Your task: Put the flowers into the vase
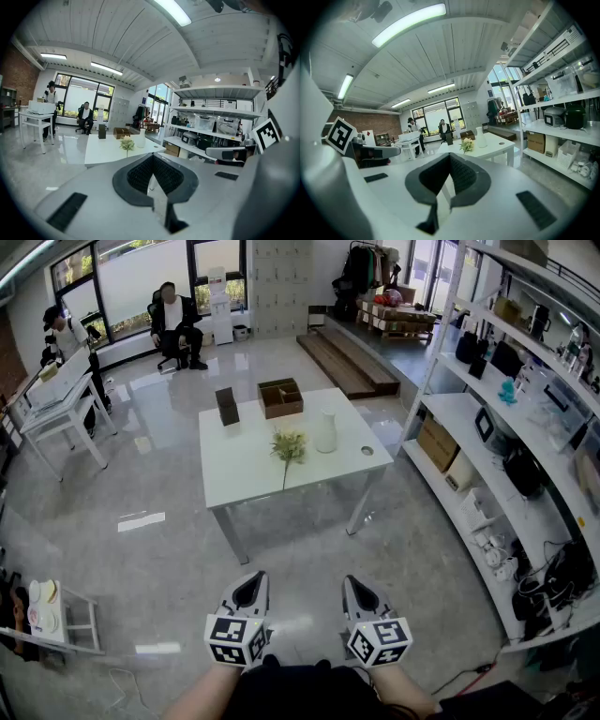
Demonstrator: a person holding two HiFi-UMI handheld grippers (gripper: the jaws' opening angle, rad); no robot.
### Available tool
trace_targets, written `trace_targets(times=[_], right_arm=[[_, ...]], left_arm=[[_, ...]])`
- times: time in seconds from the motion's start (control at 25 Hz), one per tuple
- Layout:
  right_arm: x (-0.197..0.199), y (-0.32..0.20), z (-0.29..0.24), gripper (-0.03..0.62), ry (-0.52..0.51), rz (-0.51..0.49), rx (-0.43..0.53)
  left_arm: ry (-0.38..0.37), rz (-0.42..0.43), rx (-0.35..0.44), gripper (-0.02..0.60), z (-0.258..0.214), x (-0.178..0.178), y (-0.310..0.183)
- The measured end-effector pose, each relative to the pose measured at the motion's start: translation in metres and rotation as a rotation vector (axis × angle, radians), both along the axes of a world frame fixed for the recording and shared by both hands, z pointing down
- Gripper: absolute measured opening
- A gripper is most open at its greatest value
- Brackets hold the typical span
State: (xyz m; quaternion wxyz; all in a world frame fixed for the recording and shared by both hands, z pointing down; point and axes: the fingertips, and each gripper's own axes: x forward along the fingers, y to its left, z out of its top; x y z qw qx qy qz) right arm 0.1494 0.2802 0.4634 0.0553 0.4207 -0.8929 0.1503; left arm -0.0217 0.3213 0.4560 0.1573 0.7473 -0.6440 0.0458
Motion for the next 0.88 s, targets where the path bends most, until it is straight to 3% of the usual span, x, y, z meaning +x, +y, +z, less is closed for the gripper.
trace_targets(times=[0.88], right_arm=[[-0.007,-0.008,0.004,0.003,-0.027,0.011,-0.035]], left_arm=[[0.028,-0.003,-0.039,0.003,0.013,-0.013,-0.004]])
